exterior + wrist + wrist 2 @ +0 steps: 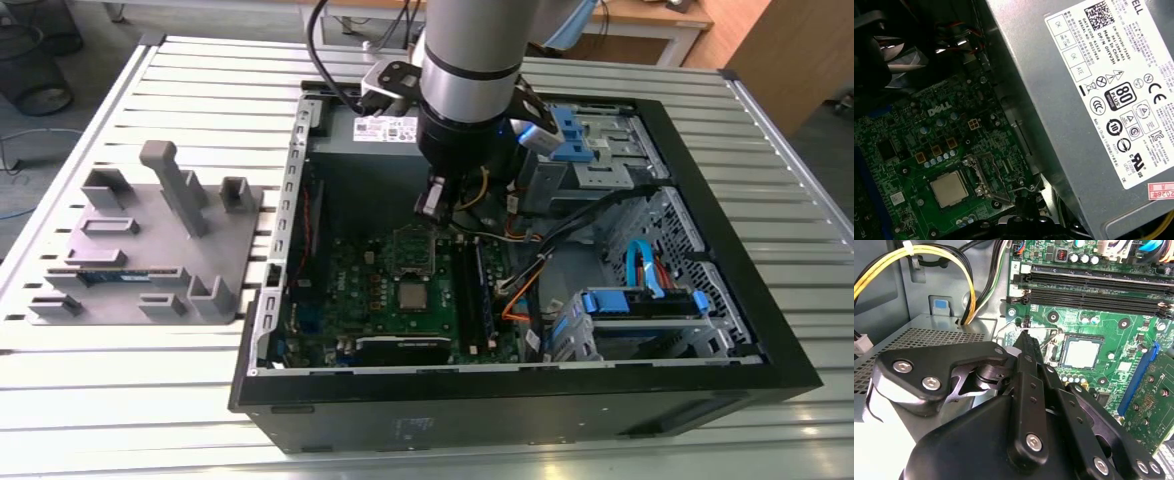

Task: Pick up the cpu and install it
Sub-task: 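Close the cpu cover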

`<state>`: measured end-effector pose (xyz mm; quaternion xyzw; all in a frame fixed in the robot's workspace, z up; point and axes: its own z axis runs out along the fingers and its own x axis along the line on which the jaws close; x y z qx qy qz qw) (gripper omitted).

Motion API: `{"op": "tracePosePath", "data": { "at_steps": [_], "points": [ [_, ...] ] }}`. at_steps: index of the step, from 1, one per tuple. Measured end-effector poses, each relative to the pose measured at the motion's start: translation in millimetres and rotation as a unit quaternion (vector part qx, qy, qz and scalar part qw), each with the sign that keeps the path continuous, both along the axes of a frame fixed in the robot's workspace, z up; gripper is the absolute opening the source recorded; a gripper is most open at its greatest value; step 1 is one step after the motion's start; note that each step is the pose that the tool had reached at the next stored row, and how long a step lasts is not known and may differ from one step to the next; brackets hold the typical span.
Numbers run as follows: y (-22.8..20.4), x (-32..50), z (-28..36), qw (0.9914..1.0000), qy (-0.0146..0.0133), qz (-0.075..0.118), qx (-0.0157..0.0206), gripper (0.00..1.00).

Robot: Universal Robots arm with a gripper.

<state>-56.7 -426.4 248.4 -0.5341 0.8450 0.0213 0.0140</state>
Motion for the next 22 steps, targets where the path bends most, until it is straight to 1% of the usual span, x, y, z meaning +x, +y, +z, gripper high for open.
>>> {"op": "tracePosePath", "data": {
  "at_steps": [9,22],
  "points": [
    [-2.7,0.0,-0.1,0.99999,-0.0001,0.004,-0.0005,0.11],
    [-9.5,-0.1,0.0,0.99993,0.0000,0.012,-0.0008,0.11]
  ]
}}
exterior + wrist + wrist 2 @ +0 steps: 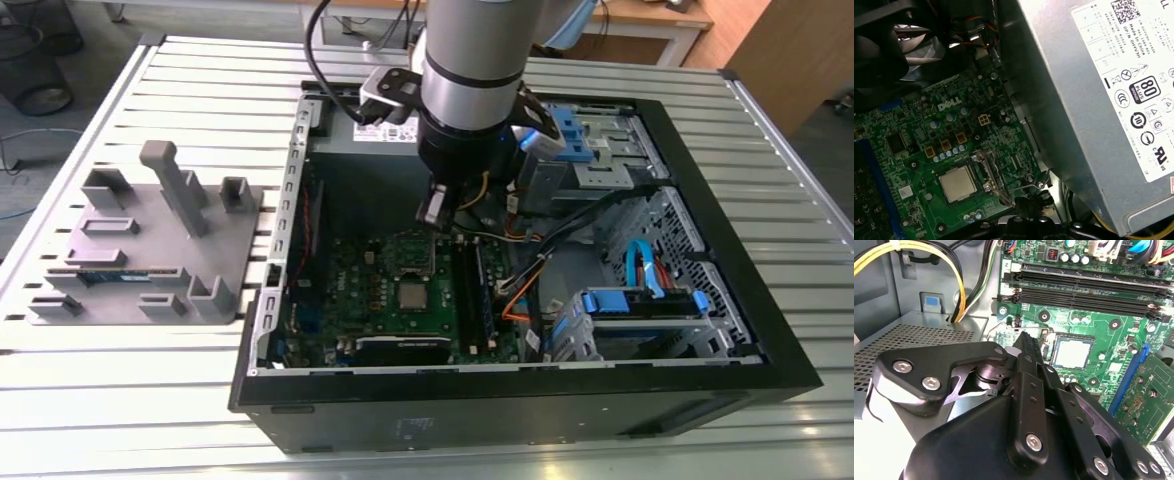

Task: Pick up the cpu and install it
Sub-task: 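Close the cpu cover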

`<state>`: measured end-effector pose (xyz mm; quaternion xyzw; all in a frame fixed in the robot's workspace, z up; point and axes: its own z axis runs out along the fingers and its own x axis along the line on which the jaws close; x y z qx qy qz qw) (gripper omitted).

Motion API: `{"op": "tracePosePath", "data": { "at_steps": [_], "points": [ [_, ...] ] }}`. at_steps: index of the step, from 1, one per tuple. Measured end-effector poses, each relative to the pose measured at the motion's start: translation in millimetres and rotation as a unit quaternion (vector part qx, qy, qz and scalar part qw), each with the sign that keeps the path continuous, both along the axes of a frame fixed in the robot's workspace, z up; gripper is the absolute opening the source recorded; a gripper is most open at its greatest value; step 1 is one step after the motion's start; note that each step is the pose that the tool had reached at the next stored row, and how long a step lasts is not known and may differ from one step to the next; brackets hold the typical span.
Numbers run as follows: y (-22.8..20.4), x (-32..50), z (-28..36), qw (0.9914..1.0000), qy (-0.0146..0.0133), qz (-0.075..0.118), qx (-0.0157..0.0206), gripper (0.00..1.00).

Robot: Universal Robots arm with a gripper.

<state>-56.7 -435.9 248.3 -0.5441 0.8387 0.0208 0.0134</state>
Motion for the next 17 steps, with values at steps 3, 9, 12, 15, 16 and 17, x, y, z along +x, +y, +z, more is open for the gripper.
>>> {"op": "tracePosePath", "data": {
  "at_steps": [3,9,12,15,16,17],
  "points": [
    [-1.3,0.0,0.0,1.00000,-0.0001,0.002,-0.0005,0.11],
    [-4.2,0.1,0.0,0.99998,-0.0001,0.006,-0.0016,0.11],
    [-5.8,0.0,0.0,0.99997,-0.0001,0.008,-0.0023,0.11],
    [-7.2,0.0,0.0,0.99994,-0.0001,0.010,-0.0031,0.11],
    [-7.5,0.0,0.0,0.99994,-0.0001,0.011,-0.0033,0.11],
    [-7.9,0.0,0.0,0.99993,-0.0001,0.011,-0.0036,0.11]
  ]
}}
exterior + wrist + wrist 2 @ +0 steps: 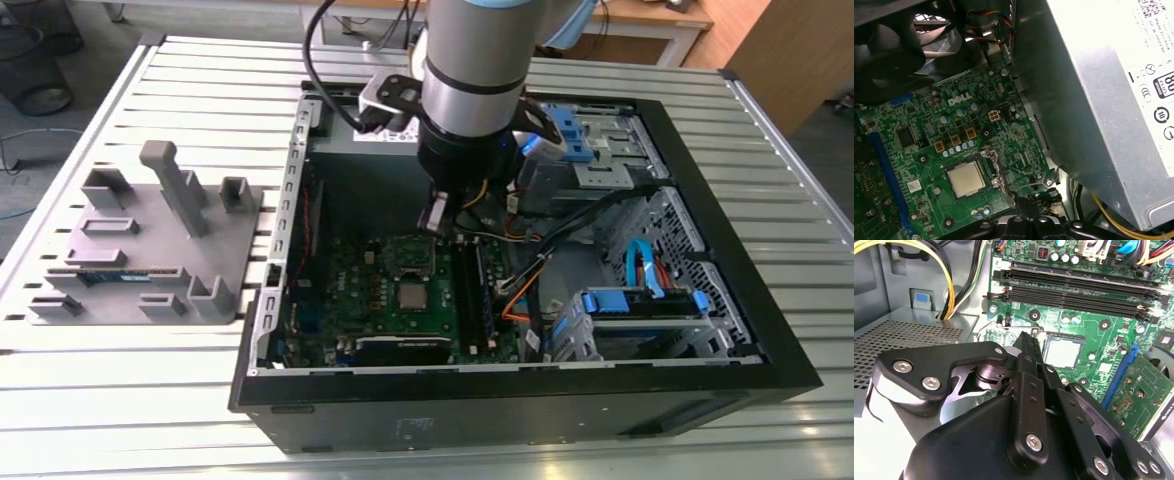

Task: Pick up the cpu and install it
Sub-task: 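Close the cpu cover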

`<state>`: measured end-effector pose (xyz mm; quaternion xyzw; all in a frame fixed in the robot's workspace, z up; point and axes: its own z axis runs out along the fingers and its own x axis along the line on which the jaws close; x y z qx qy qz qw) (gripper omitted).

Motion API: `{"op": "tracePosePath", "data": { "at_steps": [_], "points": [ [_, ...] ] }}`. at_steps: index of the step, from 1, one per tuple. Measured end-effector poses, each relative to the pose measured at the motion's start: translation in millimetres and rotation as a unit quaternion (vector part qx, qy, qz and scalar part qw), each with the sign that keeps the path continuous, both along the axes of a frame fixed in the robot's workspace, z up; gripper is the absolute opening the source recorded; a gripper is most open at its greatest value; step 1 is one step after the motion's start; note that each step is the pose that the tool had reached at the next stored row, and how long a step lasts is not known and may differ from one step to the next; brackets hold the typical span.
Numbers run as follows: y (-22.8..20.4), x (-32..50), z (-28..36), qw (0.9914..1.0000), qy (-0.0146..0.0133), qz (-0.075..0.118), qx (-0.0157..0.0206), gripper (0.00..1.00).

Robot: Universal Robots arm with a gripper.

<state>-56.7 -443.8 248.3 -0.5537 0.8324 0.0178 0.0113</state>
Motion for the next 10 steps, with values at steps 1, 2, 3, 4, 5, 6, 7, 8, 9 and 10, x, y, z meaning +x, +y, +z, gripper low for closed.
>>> {"op": "tracePosePath", "data": {
  "at_steps": [1,2,3,4,5,6,7,8,9,10],
  "points": [
    [-0.3,0.0,0.0,1.00000,0.0000,0.001,-0.0002,0.11],
    [-0.7,0.0,0.0,1.00000,0.0000,0.001,-0.0006,0.11],
    [-1.1,0.0,0.0,1.00000,0.0000,0.002,-0.0009,0.11],
    [-1.4,0.0,0.0,1.00000,0.0000,0.003,-0.0012,0.11],
    [-1.7,0.0,0.0,0.99999,0.0000,0.003,-0.0014,0.11],
    [-2.0,0.0,0.0,0.99999,0.0000,0.004,-0.0018,0.11],
    [-2.3,0.0,0.0,0.99999,0.0000,0.005,-0.0021,0.11],
    [-2.7,0.0,0.0,0.99998,0.0000,0.006,-0.0025,0.11],
    [-3.1,0.0,0.0,0.99998,0.0000,0.006,-0.0028,0.11],
    [-3.6,0.0,0.0,0.99997,0.0000,0.007,-0.0031,0.11]
  ]
}}
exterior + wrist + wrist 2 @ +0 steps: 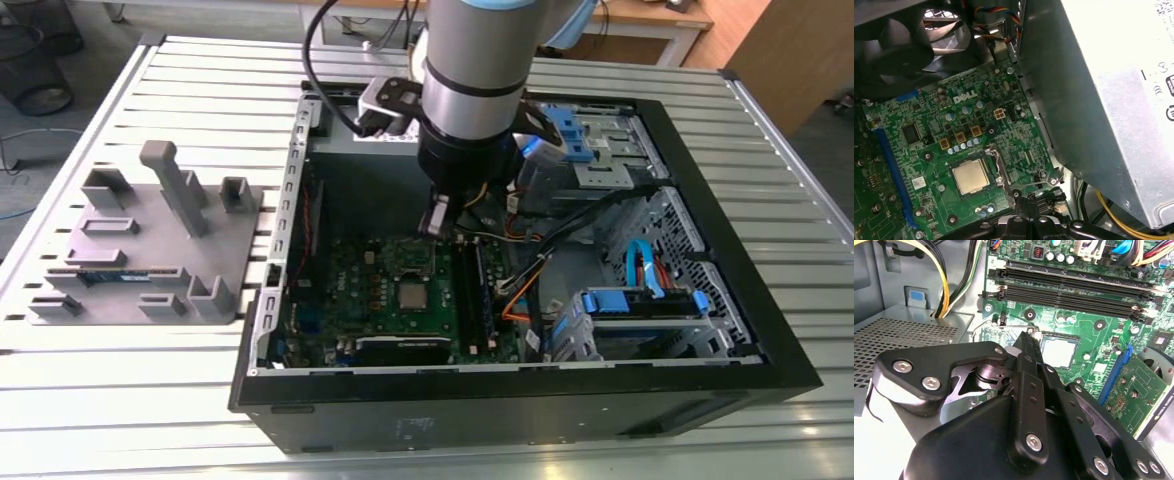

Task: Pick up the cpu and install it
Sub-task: 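Close the cpu cover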

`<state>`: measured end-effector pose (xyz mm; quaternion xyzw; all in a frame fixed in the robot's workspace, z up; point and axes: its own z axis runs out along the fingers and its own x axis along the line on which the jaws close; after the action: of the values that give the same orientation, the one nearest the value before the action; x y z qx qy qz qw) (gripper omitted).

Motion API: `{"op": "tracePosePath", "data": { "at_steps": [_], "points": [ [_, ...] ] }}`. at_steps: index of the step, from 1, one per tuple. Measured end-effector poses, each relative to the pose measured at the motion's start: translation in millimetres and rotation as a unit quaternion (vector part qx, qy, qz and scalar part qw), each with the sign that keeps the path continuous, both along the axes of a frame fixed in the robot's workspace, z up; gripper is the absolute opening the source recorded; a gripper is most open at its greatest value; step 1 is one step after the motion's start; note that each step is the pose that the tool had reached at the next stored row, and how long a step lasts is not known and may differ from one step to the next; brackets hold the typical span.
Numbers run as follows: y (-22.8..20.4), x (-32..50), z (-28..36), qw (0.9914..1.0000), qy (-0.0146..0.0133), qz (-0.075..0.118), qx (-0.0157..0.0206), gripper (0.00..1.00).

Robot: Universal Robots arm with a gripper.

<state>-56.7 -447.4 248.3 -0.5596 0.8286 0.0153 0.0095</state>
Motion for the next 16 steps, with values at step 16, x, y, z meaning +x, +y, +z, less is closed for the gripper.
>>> {"op": "tracePosePath", "data": {
  "at_steps": [16],
  "points": [
    [-10.7,0.0,0.0,0.99987,-0.0001,0.015,-0.0067,0.11]
  ]
}}
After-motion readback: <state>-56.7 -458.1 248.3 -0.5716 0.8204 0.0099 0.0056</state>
